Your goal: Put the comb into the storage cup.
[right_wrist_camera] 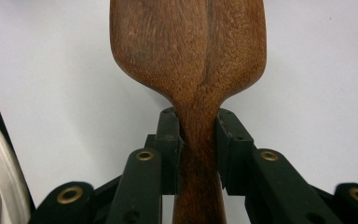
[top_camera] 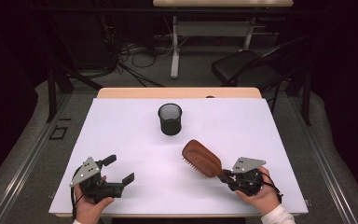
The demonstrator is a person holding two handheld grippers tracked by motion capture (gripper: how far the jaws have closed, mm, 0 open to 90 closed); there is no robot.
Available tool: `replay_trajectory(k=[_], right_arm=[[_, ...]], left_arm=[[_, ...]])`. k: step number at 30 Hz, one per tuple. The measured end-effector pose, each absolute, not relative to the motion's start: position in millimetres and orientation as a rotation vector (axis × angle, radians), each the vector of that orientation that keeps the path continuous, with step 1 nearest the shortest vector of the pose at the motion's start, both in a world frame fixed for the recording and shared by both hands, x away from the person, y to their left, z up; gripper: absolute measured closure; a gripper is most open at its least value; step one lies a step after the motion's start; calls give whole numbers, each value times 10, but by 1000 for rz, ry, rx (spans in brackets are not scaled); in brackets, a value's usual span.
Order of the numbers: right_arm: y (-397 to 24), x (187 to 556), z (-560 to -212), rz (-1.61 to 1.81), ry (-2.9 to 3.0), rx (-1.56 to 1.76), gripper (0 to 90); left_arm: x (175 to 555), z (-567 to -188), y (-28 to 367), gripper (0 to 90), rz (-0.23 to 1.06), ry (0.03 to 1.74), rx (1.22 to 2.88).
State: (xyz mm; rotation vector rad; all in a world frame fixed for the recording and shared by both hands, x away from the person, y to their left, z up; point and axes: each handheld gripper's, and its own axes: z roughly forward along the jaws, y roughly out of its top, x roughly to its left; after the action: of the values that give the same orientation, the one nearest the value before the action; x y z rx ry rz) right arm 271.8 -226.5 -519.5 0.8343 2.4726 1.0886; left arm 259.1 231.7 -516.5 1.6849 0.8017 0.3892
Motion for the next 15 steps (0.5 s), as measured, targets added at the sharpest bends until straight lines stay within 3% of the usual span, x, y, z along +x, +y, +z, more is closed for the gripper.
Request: replay_trajectory(k=[15], right_arm=[[-2194,2749,-5133,1126,2395,838,727]], left_arm=[[2599,-5162,2297,4,390,800,1692]])
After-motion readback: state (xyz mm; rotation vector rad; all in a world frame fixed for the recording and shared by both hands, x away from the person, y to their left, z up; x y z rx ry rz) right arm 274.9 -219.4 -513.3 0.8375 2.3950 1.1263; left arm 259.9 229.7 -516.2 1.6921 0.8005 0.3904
